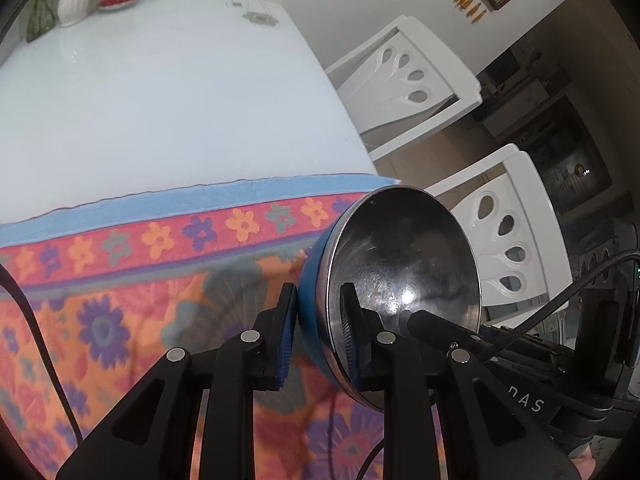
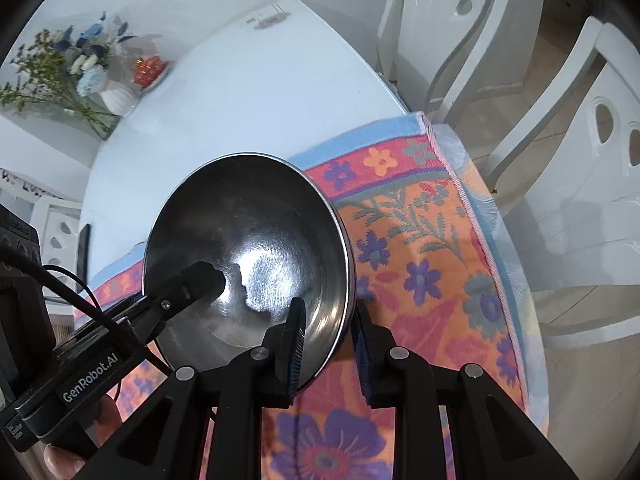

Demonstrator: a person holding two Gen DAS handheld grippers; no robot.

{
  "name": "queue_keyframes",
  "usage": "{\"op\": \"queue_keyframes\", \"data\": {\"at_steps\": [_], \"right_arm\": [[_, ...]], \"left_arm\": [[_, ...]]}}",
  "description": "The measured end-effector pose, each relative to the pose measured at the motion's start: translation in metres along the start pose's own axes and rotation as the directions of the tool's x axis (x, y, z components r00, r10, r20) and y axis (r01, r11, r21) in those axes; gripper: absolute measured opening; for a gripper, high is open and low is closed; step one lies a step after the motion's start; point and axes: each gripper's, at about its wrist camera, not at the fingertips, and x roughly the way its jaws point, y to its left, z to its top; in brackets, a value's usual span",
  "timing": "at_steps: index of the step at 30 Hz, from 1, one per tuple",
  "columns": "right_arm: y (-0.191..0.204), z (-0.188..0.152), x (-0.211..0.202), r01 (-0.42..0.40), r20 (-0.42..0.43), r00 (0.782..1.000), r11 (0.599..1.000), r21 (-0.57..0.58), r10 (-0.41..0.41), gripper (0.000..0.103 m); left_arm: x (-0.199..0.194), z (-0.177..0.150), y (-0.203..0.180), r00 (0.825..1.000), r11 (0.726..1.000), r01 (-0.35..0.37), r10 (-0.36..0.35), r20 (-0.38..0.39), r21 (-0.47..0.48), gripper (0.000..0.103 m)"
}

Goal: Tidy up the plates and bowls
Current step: 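Lift the blue steel bowl and carry it over the bowl stack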

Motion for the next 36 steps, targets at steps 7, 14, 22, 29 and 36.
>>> {"op": "queue_keyframes", "data": {"at_steps": [7,14,22,29,36], "right_arm": [[0.018,-0.03,-0.058,-0.05,0.04,0.998,0.998,-0.043,0.052,0.023],[0.037,-0.078,-0.104,-0.091,0.056,0.994,0.989,-0.114,0.097,0.023],[0.047,-0.138,-0.142,-0.069,0.075,0.994,0.988,-0.139,0.08,0.023],[0.05,-0.2,-0.158,-0.02,0.08,0.996,0.995,-0.102,0.028,0.023],[0.039,-0.256,-0.149,-0.005,0.035,0.999,0.999,-0.039,0.006,0.023]], "left_arm": [[-0.065,-0.035,-0.025,0.997,0.999,-0.044,0.044,0.066,0.0,0.018],[-0.113,-0.086,-0.038,0.99,0.997,-0.059,0.063,0.124,-0.041,0.018],[-0.148,-0.144,-0.043,0.99,0.999,-0.016,0.022,0.136,-0.044,0.018],[-0.163,-0.2,-0.04,0.994,1.0,0.015,-0.013,0.111,-0.021,0.018],[-0.164,-0.247,-0.037,0.997,1.0,0.029,-0.029,0.068,-0.003,0.018]]}}
